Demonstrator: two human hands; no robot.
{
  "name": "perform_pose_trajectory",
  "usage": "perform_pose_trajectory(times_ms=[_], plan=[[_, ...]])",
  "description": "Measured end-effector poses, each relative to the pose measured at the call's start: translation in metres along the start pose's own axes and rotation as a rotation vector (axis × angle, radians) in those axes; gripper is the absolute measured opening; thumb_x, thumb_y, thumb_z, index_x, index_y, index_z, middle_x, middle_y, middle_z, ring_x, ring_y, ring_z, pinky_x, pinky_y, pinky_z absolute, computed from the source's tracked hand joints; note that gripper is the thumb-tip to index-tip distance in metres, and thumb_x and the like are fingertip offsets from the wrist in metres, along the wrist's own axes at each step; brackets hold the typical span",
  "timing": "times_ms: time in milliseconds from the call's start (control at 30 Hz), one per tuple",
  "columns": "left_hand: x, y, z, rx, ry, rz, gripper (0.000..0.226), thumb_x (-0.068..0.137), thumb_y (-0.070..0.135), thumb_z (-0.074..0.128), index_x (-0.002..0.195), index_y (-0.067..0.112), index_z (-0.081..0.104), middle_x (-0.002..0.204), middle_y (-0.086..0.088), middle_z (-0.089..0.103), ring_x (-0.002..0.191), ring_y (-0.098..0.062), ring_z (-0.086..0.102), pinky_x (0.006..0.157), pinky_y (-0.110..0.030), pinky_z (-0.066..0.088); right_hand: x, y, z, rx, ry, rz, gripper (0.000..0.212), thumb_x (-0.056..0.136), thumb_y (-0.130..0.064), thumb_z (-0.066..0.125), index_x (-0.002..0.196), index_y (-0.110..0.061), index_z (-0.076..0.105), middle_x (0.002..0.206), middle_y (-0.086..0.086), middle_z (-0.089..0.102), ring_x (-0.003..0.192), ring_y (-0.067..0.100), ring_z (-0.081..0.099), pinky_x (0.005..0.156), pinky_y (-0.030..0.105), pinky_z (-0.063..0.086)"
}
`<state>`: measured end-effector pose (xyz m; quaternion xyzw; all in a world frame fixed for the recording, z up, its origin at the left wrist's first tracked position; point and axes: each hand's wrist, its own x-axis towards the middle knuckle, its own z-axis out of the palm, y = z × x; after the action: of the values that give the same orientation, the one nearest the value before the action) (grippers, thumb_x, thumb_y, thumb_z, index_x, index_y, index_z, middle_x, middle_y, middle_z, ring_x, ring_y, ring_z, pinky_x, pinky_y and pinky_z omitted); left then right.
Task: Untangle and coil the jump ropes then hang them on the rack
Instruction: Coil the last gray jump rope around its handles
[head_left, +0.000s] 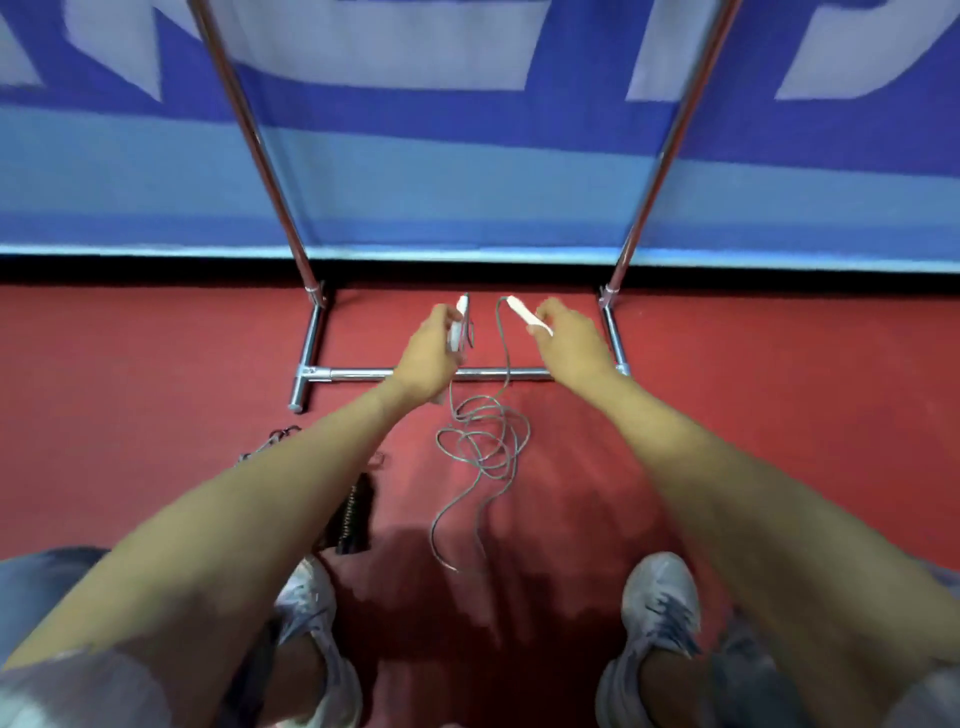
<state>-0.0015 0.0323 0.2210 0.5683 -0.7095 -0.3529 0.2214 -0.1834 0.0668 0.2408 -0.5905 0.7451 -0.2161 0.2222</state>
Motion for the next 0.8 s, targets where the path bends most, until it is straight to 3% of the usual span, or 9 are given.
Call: perform_pose_trajectory(times_ms=[167, 233, 333, 400, 433, 533, 633, 733, 800], plan=[[-0.024, 0.067, -0.052, -0.256, 0.120, 0.021, 0.044, 0.081, -0.008, 0.062, 0.117, 0.011, 0.045, 0.119, -0.010, 0.056, 0.093, -0.031, 0.062, 0.090, -0.047, 0.051, -0.024, -0.057, -0.069, 0.152, 0.052, 0.005, 0.022, 0.093, -0.011, 0.050, 0.115, -0.007, 0.053, 0.111, 0.018, 0.063, 0.095, 0.034, 0.058, 0.069, 0.032, 0.039], [-0.034, 0.091, -0.073, -0.327, 0.184, 0.078, 0.044, 0.083, -0.004, 0.064, 0.118, 0.012, 0.043, 0.121, -0.004, 0.053, 0.095, -0.027, 0.060, 0.093, -0.044, 0.050, -0.035, -0.078, -0.093, 0.289, 0.117, -0.066, 0.030, 0.091, -0.006, 0.048, 0.121, -0.011, 0.050, 0.105, 0.013, 0.060, 0.082, 0.030, 0.056, 0.061, 0.029, 0.039], [-0.052, 0.123, -0.101, -0.428, 0.328, 0.289, 0.041, 0.089, 0.000, 0.059, 0.124, 0.012, 0.041, 0.126, 0.002, 0.048, 0.092, -0.022, 0.061, 0.085, -0.034, 0.052, -0.052, -0.099, -0.125, 0.528, 0.245, -0.292, 0.033, 0.094, -0.010, 0.048, 0.123, -0.026, 0.049, 0.092, -0.003, 0.054, 0.064, 0.018, 0.053, 0.056, 0.028, 0.044], [-0.060, 0.132, -0.111, -0.473, 0.396, 0.362, 0.040, 0.091, 0.002, 0.058, 0.123, 0.017, 0.039, 0.122, 0.006, 0.047, 0.092, -0.020, 0.063, 0.080, -0.029, 0.054, -0.056, -0.100, -0.132, 0.514, 0.256, -0.320, 0.031, 0.097, -0.018, 0.048, 0.124, -0.034, 0.048, 0.086, -0.009, 0.054, 0.058, 0.013, 0.051, 0.052, 0.023, 0.044], [-0.062, 0.132, -0.111, -0.506, 0.375, 0.312, 0.041, 0.090, 0.001, 0.058, 0.122, 0.018, 0.038, 0.119, 0.004, 0.050, 0.088, -0.019, 0.064, 0.075, -0.028, 0.054, -0.055, -0.096, -0.129, 0.448, 0.222, -0.262, 0.029, 0.097, -0.020, 0.048, 0.125, -0.031, 0.049, 0.081, -0.008, 0.053, 0.056, 0.012, 0.048, 0.050, 0.022, 0.041], [-0.065, 0.119, -0.100, -0.738, 0.105, -0.098, 0.041, 0.085, -0.009, 0.060, 0.116, 0.013, 0.044, 0.098, -0.006, 0.059, 0.073, -0.017, 0.058, 0.065, -0.026, 0.044, -0.050, -0.078, -0.107, 0.385, -0.042, 0.039, 0.019, 0.098, -0.025, 0.050, 0.115, -0.020, 0.048, 0.072, 0.001, 0.051, 0.051, 0.015, 0.043, 0.043, 0.022, 0.034], [-0.064, 0.105, -0.083, -0.978, 0.024, -0.254, 0.032, 0.085, -0.017, 0.055, 0.108, 0.006, 0.053, 0.086, -0.007, 0.056, 0.074, -0.016, 0.056, 0.081, -0.035, 0.050, -0.053, -0.068, -0.085, 0.527, -0.160, 0.127, 0.009, 0.099, -0.024, 0.048, 0.099, -0.016, 0.051, 0.069, 0.002, 0.046, 0.049, 0.013, 0.041, 0.039, 0.018, 0.035], [-0.056, 0.100, -0.078, -1.028, -0.001, -0.309, 0.033, 0.086, -0.015, 0.056, 0.104, 0.012, 0.054, 0.081, -0.007, 0.057, 0.073, -0.016, 0.056, 0.095, -0.042, 0.048, -0.049, -0.068, -0.073, 0.650, -0.225, 0.098, 0.008, 0.099, -0.026, 0.052, 0.100, -0.019, 0.056, 0.078, 0.000, 0.057, 0.067, 0.012, 0.058, 0.064, 0.028, 0.049], [-0.053, 0.099, -0.078, -0.960, -0.095, -0.287, 0.033, 0.087, -0.010, 0.057, 0.111, 0.013, 0.057, 0.082, -0.005, 0.060, 0.074, -0.015, 0.058, 0.082, -0.034, 0.052, -0.046, -0.076, -0.070, 0.723, -0.242, 0.067, 0.010, 0.098, -0.029, 0.053, 0.104, -0.022, 0.058, 0.087, -0.001, 0.062, 0.083, 0.013, 0.062, 0.074, 0.032, 0.046]])
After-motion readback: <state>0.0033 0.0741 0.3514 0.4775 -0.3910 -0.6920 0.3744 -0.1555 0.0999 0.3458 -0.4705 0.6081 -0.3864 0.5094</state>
